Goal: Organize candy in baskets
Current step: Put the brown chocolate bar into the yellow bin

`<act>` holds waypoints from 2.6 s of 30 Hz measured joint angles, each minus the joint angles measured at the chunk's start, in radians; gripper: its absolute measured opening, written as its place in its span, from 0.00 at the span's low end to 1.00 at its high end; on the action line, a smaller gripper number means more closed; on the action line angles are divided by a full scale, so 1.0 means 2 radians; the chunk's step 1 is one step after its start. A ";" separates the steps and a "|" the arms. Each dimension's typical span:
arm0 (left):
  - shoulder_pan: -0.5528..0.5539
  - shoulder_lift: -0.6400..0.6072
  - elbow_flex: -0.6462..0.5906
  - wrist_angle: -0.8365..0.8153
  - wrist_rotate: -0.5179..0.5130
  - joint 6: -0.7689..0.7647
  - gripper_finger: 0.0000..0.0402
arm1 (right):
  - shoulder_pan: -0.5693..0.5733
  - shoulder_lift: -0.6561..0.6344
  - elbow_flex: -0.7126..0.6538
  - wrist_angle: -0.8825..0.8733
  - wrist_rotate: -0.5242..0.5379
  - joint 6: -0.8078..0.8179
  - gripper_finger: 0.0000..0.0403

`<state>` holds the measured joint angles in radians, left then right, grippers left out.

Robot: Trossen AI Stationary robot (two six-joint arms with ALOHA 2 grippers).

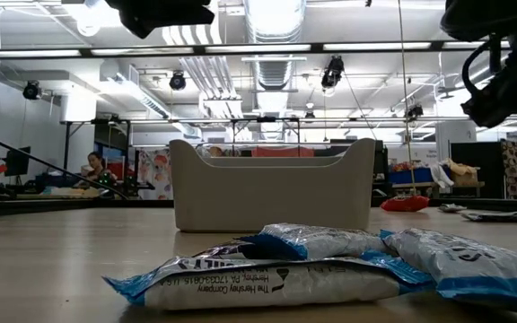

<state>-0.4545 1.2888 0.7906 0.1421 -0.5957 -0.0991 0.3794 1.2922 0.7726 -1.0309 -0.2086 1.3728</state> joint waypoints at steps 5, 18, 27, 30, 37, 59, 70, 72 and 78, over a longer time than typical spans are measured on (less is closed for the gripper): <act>0.000 0.000 0.000 0.000 0.000 0.005 0.41 | 0.000 0.002 -0.009 0.000 0.016 0.026 0.49; 0.000 0.000 0.000 -0.004 0.000 0.006 0.41 | 0.000 0.039 -0.038 0.059 0.004 0.035 0.46; 0.000 0.000 0.000 -0.005 0.000 0.006 0.41 | 0.000 0.062 -0.038 0.079 -0.002 0.024 0.26; 0.000 0.000 0.000 -0.005 0.000 0.006 0.41 | 0.000 0.062 -0.038 0.083 -0.003 0.024 0.19; 0.000 0.000 0.000 -0.005 0.000 0.006 0.41 | 0.000 0.060 -0.038 0.084 -0.020 0.023 0.08; 0.000 0.000 0.000 -0.003 0.001 -0.034 0.41 | -0.014 -0.001 0.123 0.012 0.123 -0.148 0.08; 0.000 0.000 0.000 -0.003 -0.003 -0.049 0.41 | -0.092 0.002 0.180 0.170 0.234 -0.417 0.08; 0.000 0.000 0.000 -0.003 -0.009 -0.052 0.41 | -0.112 0.005 0.180 0.225 0.235 -0.479 0.08; 0.000 0.000 0.000 -0.004 -0.012 -0.064 0.41 | -0.179 0.018 0.161 0.400 0.236 -0.621 0.08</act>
<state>-0.4545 1.2888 0.7906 0.1336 -0.6189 -0.2272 0.0213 1.3291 1.0949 -0.2317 0.2634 0.1317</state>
